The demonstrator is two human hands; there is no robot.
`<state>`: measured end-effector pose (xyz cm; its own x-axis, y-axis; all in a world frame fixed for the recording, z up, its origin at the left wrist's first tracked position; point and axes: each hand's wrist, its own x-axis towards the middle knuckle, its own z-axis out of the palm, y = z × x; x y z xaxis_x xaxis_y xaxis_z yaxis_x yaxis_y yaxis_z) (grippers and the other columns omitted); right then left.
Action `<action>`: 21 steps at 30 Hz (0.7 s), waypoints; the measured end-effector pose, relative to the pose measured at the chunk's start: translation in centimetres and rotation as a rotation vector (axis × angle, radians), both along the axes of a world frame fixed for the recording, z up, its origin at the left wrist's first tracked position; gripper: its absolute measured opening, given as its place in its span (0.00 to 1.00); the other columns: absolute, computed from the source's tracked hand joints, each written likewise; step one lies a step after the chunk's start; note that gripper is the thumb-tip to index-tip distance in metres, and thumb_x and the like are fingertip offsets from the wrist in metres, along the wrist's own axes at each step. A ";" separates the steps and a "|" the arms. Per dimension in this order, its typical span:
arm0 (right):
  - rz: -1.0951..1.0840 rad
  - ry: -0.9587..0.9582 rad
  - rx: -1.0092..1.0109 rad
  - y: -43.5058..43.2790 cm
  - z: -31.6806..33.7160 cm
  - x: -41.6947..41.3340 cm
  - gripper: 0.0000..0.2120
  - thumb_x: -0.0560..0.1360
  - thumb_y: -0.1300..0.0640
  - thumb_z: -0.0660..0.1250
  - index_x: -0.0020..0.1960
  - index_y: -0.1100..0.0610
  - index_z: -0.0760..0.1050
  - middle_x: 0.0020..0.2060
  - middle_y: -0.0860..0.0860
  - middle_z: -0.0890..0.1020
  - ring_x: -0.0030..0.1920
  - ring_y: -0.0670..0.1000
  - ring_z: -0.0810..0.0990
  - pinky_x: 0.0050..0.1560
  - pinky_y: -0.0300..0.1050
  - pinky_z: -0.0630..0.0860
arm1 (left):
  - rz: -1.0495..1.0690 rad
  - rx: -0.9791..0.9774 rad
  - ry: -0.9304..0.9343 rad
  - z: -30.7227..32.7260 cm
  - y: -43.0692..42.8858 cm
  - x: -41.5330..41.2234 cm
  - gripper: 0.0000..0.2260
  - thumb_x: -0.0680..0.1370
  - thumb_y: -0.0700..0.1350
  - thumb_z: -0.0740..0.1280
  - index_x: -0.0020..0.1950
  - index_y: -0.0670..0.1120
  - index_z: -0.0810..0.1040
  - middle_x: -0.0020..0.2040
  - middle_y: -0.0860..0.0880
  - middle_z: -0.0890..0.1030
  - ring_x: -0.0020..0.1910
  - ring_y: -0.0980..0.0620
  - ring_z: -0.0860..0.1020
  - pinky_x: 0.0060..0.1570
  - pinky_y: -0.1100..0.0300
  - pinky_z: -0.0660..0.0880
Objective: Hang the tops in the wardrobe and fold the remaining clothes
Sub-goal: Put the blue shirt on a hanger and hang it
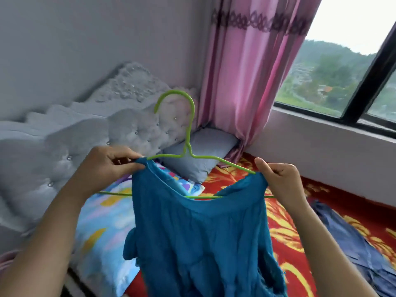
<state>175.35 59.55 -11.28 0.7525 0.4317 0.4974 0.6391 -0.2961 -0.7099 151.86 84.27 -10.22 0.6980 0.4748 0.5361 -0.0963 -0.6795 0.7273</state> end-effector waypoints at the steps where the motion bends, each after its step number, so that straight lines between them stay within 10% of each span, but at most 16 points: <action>1: 0.066 -0.010 0.009 1.2 0.3 -0.5 0.28 0.76 0.50 0.65 0.24 0.54 0.55 0.21 0.46 0.55 0.25 0.47 0.54 0.31 0.44 0.54 | 0.065 0.020 -0.014 0.4 -0.1 -1.7 0.28 0.67 0.30 0.73 0.33 0.68 0.80 0.32 0.59 0.80 0.30 0.65 0.73 0.33 0.76 0.67; 15: 0.985 0.177 -0.067 10.7 -2.8 -19.2 0.22 0.77 0.57 0.65 0.27 0.54 0.61 0.21 0.45 0.58 0.25 0.43 0.57 0.31 0.43 0.55 | 0.996 0.088 -0.005 -3.5 -13.4 -28.7 0.18 0.68 0.29 0.72 0.34 0.54 0.81 0.36 0.58 0.80 0.36 0.69 0.75 0.38 0.77 0.67; 21: 1.206 0.493 -0.131 10.9 -2.0 -32.1 0.20 0.76 0.62 0.65 0.26 0.59 0.69 0.17 0.44 0.63 0.20 0.42 0.60 0.23 0.33 0.59 | 1.411 0.252 0.052 -2.4 -20.2 -40.6 0.11 0.70 0.34 0.72 0.48 0.47 0.81 0.40 0.59 0.80 0.45 0.53 0.75 0.49 0.73 0.65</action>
<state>143.22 70.43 -13.33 -0.0491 0.9814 0.1854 0.2322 0.1917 -0.9536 111.27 64.10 -12.63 -0.2479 0.6723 0.6975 0.7774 -0.2916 0.5573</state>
